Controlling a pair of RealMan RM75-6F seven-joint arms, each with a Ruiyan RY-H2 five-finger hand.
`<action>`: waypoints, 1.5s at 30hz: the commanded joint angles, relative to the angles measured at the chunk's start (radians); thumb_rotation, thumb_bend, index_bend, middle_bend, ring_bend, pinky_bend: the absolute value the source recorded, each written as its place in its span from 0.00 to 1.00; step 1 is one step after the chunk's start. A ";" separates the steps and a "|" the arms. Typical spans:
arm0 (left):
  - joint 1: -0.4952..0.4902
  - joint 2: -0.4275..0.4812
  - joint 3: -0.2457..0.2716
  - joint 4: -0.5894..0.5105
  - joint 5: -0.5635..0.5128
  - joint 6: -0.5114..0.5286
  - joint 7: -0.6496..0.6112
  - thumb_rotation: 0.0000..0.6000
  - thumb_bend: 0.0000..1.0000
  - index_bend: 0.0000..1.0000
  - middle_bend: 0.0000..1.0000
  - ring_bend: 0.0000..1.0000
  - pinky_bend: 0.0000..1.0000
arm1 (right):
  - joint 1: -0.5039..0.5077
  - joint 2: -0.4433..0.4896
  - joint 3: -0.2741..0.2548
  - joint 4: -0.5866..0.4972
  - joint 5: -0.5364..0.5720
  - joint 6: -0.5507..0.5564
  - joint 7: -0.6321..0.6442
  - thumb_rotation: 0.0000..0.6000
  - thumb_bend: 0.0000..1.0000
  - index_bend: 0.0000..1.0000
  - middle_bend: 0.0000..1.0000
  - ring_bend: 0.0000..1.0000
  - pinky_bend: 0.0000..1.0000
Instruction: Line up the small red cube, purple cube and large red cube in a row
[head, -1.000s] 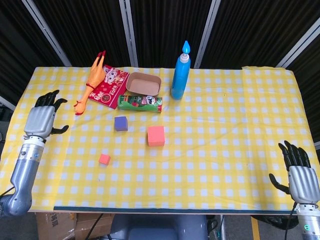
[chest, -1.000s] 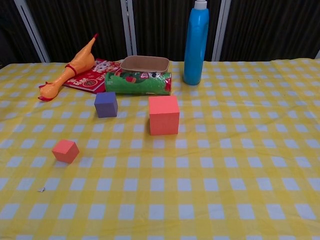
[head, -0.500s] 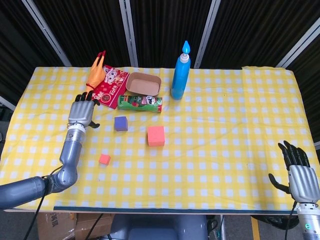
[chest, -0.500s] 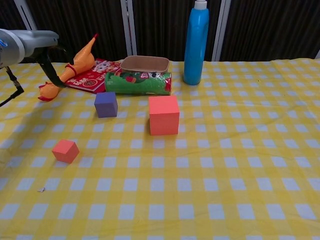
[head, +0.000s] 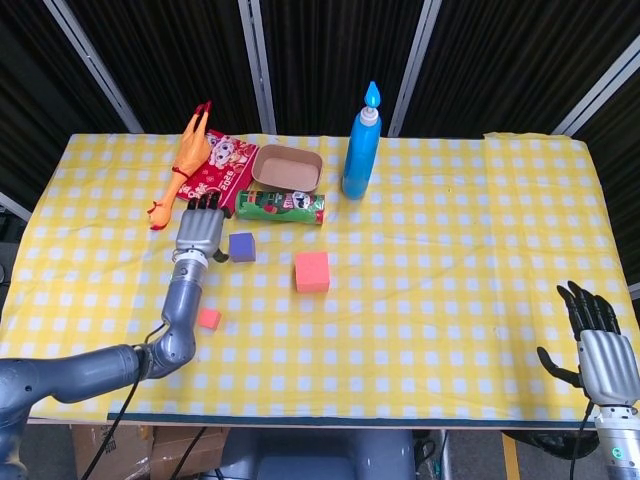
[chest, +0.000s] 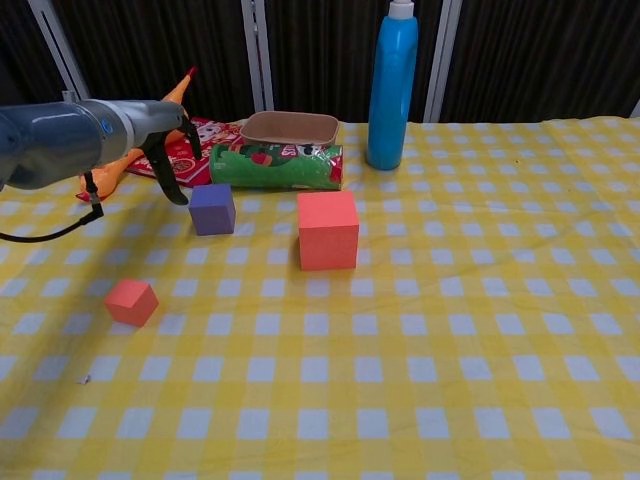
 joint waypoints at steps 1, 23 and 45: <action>-0.014 -0.018 0.006 0.022 -0.005 -0.009 0.005 1.00 0.20 0.26 0.00 0.00 0.07 | 0.000 0.001 0.000 -0.001 0.000 -0.001 0.004 1.00 0.37 0.00 0.00 0.00 0.04; -0.047 -0.091 0.025 0.117 -0.008 -0.040 0.003 1.00 0.32 0.44 0.00 0.00 0.07 | -0.004 0.005 0.001 -0.001 -0.004 0.009 0.029 1.00 0.37 0.00 0.00 0.00 0.04; -0.035 -0.030 -0.010 -0.088 0.056 0.019 -0.060 1.00 0.33 0.46 0.00 0.00 0.07 | -0.009 0.002 0.003 0.002 -0.012 0.025 0.033 1.00 0.37 0.00 0.00 0.00 0.04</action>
